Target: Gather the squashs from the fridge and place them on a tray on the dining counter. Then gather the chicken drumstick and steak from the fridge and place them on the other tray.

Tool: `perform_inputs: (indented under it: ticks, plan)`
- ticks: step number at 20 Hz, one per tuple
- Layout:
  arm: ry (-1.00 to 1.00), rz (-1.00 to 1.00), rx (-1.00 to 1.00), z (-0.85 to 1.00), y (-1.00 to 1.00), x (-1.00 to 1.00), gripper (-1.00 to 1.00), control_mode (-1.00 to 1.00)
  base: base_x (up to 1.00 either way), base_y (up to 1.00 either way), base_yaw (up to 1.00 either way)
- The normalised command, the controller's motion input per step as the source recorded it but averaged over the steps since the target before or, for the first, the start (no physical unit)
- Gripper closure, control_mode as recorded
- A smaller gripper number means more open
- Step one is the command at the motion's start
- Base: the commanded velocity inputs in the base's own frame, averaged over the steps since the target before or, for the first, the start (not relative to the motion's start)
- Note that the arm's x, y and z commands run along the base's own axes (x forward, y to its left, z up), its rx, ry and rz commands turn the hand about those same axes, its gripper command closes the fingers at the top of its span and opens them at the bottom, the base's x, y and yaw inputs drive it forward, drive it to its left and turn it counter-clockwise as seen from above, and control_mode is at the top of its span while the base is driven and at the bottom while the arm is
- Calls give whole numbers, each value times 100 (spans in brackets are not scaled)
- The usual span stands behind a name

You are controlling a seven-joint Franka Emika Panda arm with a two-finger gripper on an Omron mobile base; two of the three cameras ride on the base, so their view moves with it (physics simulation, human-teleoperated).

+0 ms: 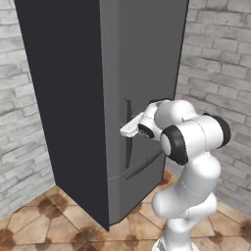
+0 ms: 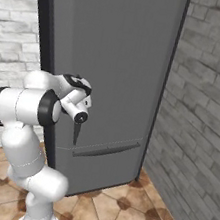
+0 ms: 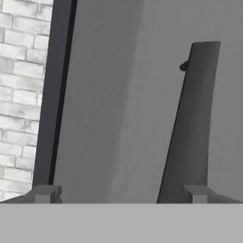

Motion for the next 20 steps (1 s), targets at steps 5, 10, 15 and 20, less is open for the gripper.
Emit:
perform_inputs:
  ticks: [5,10,15,20]
  plan:
    - [0,0,2,0,-28,2,-100,-100,0,0,0]
    - [0,0,2,-1,-23,16,-100,-100,0,0,0]
    - [0,0,4,-13,-6,36,-100,-100,0,0,0]
    - [0,0,3,-19,3,40,-100,-100,0,0,0]
